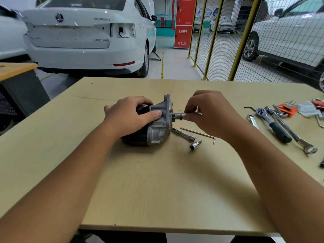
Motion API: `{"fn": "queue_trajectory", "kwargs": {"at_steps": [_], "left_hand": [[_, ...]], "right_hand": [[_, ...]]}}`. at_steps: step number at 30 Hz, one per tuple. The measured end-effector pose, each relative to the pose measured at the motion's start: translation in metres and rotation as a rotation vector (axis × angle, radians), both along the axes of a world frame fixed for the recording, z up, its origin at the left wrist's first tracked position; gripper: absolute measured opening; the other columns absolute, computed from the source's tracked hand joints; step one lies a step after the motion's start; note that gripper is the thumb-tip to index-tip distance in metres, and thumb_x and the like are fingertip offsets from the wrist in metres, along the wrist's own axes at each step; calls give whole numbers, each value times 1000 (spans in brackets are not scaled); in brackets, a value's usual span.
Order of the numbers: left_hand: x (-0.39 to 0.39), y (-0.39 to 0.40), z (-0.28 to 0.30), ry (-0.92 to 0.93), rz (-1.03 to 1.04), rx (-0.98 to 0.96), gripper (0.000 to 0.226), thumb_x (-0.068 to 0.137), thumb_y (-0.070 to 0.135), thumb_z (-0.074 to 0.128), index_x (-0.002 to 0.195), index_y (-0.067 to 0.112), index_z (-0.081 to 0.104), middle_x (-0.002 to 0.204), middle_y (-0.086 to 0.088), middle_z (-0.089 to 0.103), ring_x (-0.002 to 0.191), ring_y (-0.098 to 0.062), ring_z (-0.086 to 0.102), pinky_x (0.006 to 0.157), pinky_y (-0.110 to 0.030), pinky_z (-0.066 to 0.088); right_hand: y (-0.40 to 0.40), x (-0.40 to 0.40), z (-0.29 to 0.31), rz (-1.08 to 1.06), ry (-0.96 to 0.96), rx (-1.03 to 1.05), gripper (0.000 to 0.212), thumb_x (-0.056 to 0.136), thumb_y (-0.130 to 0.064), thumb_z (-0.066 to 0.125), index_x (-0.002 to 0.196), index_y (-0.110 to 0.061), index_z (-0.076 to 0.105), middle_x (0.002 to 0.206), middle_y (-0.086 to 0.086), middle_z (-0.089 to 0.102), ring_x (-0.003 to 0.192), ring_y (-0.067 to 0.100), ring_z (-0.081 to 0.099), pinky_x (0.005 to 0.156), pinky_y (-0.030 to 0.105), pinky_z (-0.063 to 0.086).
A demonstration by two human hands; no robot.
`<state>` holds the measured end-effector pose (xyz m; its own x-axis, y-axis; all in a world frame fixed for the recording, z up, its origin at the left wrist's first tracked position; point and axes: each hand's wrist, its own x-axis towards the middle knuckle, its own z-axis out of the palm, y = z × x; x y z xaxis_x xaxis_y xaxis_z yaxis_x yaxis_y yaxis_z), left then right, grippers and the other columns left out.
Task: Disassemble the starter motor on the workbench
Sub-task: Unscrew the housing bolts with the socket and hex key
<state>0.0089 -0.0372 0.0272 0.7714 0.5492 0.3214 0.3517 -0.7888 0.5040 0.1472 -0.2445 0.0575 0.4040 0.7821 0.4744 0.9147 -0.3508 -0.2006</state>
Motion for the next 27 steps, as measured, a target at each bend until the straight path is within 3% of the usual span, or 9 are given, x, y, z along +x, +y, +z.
{"fn": "queue_trajectory", "kwargs": {"at_steps": [6,12,17,22,24,27], "left_hand": [[1,0,0,-6,11,3,62,69,88,46,114,51,67,116,23,68,116,-14,57,90,-41,25],[1,0,0,0,8,-4,65,66,89,48,116,51,66,117,22,68,117,-15,57,94,-43,29],[0,0,0,2,5,1,66,65,89,49,117,51,66,118,22,67,117,-15,57,94,-43,28],[1,0,0,-5,5,-1,62,71,88,43,114,50,67,117,24,68,116,-14,57,92,-43,27],[1,0,0,-7,8,-8,61,73,87,43,114,50,67,115,25,68,114,-13,56,91,-42,26],[2,0,0,-12,9,-7,61,72,86,44,114,49,67,115,24,68,113,-12,56,90,-42,25]], "right_hand": [[0,3,-2,45,48,-4,6,89,-28,73,89,-22,73,80,-7,59,74,9,53,63,30,43],[1,3,-3,39,48,-55,18,95,-28,65,95,-15,77,87,-1,58,79,17,53,73,38,48],[1,1,-1,-47,-32,-26,12,85,-38,75,84,-26,75,85,-13,58,80,14,54,78,40,47],[1,1,-3,-1,38,14,13,83,-33,79,82,-25,69,80,-11,59,73,14,55,64,33,47],[1,2,-5,35,75,18,10,88,-34,74,85,-26,69,77,-10,57,71,7,52,59,28,40],[4,3,-7,54,85,-17,15,96,-30,63,93,-20,74,79,-12,50,73,8,49,65,28,36]]}}
